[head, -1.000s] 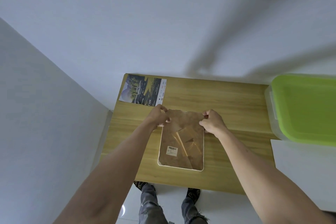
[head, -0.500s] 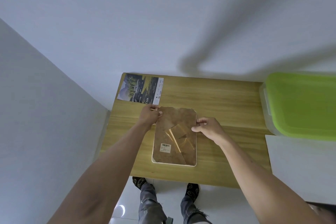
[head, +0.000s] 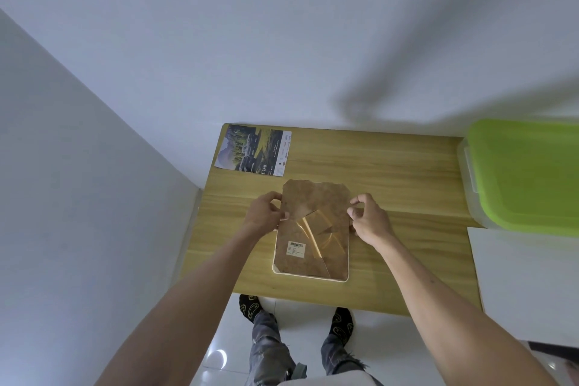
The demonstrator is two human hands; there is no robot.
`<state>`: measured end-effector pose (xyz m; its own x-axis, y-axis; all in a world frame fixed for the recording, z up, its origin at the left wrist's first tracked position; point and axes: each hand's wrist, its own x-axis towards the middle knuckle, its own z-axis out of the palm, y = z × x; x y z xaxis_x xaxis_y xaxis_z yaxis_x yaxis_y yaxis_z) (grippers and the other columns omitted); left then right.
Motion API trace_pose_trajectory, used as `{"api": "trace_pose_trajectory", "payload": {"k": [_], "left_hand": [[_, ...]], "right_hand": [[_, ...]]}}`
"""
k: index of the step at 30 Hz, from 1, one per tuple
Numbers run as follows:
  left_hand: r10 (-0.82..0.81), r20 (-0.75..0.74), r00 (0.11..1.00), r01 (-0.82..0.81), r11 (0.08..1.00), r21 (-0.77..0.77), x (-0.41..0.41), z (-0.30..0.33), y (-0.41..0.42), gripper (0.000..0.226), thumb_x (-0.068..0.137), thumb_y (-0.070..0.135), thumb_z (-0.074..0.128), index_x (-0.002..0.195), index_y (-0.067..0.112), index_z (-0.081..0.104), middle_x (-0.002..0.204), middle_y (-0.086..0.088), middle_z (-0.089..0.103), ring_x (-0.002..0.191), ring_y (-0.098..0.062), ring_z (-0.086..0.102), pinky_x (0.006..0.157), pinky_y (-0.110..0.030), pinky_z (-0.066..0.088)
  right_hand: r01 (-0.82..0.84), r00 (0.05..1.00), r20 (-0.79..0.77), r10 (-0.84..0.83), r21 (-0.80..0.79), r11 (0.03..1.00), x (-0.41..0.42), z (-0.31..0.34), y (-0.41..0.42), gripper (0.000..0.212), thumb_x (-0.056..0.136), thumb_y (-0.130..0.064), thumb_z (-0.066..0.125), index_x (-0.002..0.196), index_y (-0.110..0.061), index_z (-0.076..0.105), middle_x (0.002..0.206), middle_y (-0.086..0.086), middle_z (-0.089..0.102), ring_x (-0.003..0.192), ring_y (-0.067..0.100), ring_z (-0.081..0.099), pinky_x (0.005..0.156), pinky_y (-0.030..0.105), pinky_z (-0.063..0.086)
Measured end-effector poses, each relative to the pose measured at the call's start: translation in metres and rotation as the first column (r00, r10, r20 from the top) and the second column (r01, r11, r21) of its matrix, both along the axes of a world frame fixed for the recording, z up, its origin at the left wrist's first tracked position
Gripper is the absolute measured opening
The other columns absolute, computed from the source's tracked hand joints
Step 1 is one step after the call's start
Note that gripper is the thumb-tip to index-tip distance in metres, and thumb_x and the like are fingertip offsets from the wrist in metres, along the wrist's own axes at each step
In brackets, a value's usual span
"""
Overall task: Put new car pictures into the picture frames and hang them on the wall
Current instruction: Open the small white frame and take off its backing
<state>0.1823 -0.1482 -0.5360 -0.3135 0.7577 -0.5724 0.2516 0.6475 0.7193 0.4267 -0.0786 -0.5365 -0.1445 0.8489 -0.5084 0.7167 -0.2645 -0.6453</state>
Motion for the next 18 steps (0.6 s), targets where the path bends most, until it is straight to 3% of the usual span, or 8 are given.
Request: {"api": "trace_pose_trajectory", "payload": {"k": [3,5,8,11,15,18], "left_hand": [[0.006,-0.029,1.0,-0.006,1.0,0.004,0.001,-0.004,-0.001,0.027,0.084,0.007,0.071,0.105,0.022,0.064,0.078,-0.013,0.071,0.075,-0.029,0.073,0.069,-0.048,0.061],[-0.005,-0.047,0.999,0.005,1.0,-0.001,0.002,-0.005,-0.001,0.021,0.087,0.011,0.069,0.104,0.022,0.062,0.075,-0.009,0.069,0.075,-0.028,0.072,0.071,-0.047,0.061],[-0.051,-0.113,0.992,0.05,0.999,-0.009,0.005,-0.005,-0.001,0.02,0.09,0.018,0.066,0.107,0.023,0.057,0.075,-0.002,0.065,0.076,-0.022,0.068,0.075,-0.043,0.059],[-0.055,-0.121,0.991,0.056,0.998,0.003,0.007,-0.006,-0.003,0.022,0.092,0.02,0.063,0.112,0.02,0.055,0.076,-0.001,0.063,0.076,-0.019,0.064,0.071,-0.038,0.053],[-0.009,-0.103,0.995,0.014,0.999,0.044,0.006,-0.005,0.0,0.023,0.093,0.02,0.061,0.115,0.018,0.055,0.069,0.002,0.057,0.069,-0.016,0.057,0.064,-0.032,0.047],[0.028,-0.03,0.999,-0.026,0.997,0.079,0.003,-0.001,0.003,0.023,0.093,0.021,0.062,0.115,0.024,0.056,0.066,-0.002,0.058,0.065,-0.018,0.06,0.071,-0.046,0.057]], "right_hand": [[-0.014,0.999,-0.03,0.013,-0.034,0.999,0.004,0.0,0.001,0.025,0.091,-0.023,0.065,0.114,-0.03,0.058,0.092,-0.005,0.07,0.082,0.018,0.071,0.079,0.039,0.059],[0.014,0.997,-0.073,-0.021,-0.097,0.995,0.006,-0.001,0.001,0.03,0.079,-0.019,0.075,0.106,-0.024,0.065,0.087,-0.002,0.073,0.084,0.018,0.072,0.084,0.042,0.059],[0.016,0.996,-0.079,-0.027,-0.14,0.99,0.006,0.003,-0.006,0.033,0.072,-0.006,0.08,0.099,-0.017,0.066,0.087,0.0,0.073,0.08,0.017,0.073,0.082,0.033,0.059],[0.041,0.994,-0.1,-0.054,-0.124,0.991,0.003,0.002,-0.007,0.036,0.076,-0.001,0.076,0.108,-0.012,0.063,0.093,0.004,0.072,0.071,0.016,0.069,0.076,0.033,0.058],[0.024,0.99,-0.133,-0.041,-0.123,0.992,-0.004,0.009,-0.001,0.033,0.087,-0.004,0.067,0.115,-0.017,0.055,0.104,0.001,0.065,0.084,0.018,0.067,0.069,0.031,0.061],[-0.064,0.996,-0.063,0.059,-0.078,0.995,-0.004,0.013,0.001,0.031,0.094,-0.017,0.063,0.12,-0.026,0.049,0.102,0.002,0.065,0.09,0.019,0.065,0.069,0.033,0.053]]}}
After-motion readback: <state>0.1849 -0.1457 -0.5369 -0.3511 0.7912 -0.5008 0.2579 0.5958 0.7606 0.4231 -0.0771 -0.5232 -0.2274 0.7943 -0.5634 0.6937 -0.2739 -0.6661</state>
